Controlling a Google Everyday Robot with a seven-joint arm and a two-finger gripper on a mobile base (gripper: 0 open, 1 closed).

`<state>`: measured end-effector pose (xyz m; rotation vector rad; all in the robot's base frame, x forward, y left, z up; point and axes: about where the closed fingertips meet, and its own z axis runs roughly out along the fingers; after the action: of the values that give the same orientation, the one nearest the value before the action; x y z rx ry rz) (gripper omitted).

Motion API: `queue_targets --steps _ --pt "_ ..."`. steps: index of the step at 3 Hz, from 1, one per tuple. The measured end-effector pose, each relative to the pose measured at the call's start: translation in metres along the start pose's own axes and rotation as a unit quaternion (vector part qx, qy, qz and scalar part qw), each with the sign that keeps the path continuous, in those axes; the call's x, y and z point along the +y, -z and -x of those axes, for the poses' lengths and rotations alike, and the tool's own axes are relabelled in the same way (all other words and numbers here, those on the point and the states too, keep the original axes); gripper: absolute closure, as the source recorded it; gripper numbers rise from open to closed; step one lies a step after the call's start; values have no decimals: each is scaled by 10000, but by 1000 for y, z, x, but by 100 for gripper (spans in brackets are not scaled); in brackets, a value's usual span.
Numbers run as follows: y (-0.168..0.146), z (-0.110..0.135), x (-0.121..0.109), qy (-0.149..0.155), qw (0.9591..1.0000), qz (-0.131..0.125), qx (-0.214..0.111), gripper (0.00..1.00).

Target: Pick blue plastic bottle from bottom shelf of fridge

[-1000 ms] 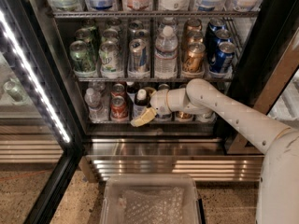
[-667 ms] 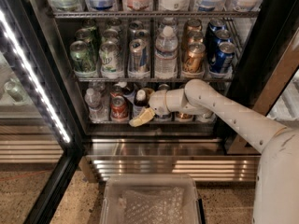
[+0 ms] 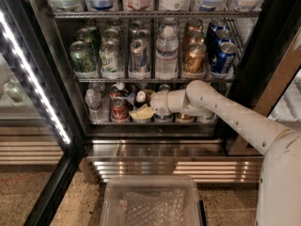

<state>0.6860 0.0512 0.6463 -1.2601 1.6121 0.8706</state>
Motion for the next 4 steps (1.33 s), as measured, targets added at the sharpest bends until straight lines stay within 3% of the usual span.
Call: queue_targets --steps 1,2,3,4 --pt "3 2 -1 0 10000 0 0 68" --pt "5 -2 -2 -9 9997 -239 -109 92" --pt "6 1 -2 -9 9997 -240 -109 100" --pt "14 9 1 170 9988 -393 -219 100"
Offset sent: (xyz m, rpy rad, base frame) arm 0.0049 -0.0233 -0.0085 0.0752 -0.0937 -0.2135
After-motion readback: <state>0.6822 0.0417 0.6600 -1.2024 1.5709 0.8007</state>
